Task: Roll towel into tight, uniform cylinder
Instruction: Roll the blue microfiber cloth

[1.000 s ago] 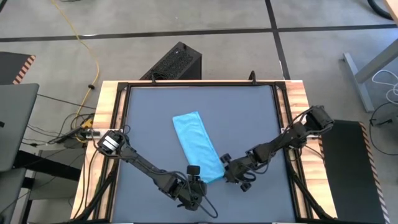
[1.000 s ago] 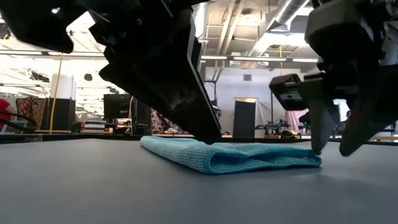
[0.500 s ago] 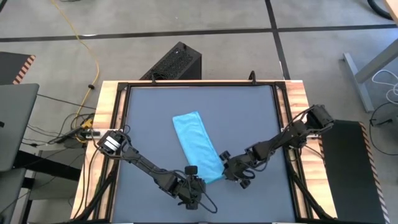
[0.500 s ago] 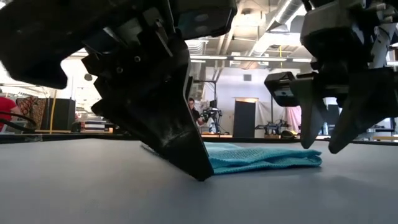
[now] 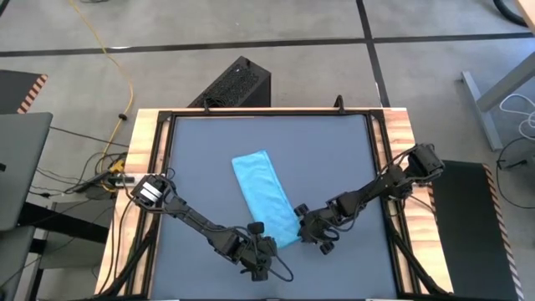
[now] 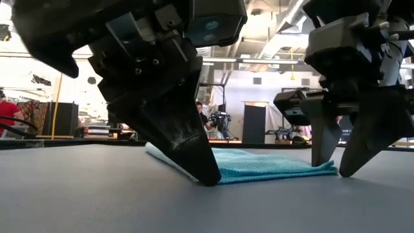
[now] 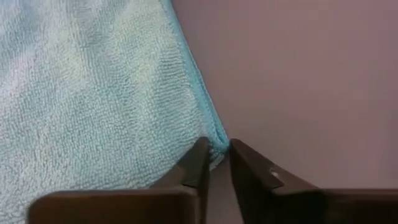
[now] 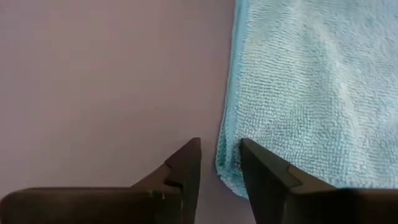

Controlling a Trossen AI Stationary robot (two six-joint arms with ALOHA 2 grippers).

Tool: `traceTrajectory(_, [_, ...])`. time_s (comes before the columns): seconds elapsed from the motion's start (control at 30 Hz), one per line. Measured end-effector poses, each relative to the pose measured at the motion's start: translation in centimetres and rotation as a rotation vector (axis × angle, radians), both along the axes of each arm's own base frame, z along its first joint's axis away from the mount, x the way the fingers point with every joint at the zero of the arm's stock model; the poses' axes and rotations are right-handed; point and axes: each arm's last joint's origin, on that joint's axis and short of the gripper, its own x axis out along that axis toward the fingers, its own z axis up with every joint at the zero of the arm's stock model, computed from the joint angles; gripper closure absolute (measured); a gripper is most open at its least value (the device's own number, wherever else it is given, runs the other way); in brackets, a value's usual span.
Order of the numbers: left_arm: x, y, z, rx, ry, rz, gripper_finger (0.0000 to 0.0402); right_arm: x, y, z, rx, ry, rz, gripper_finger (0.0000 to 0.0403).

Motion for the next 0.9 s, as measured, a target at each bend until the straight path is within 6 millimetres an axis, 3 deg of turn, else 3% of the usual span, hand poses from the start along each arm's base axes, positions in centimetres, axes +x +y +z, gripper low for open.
traceTrajectory(0.1, [0.0,0.0,0.0,-0.019,0.0,0.014,0.0394,0.0,0.0,-0.1,0.012,0.018,-0.043,0.0288])
traceTrajectory(0.37, [0.5,-0.8,0.4,-0.157,-0.049,-0.016,0.0401,-0.2,0.0,0.5,0.133,0.076,-0.122,0.0386])
traceTrajectory(0.67, [0.6,-1.9,0.9,-0.265,-0.097,-0.015,0.0401,-1.0,-1.4,2.2,0.439,0.311,-0.208,0.0386])
traceTrajectory(0.9, [0.8,-1.7,1.1,-0.264,-0.134,0.066,0.0401,-1.1,-2.1,1.7,0.469,0.419,-0.326,0.0389])
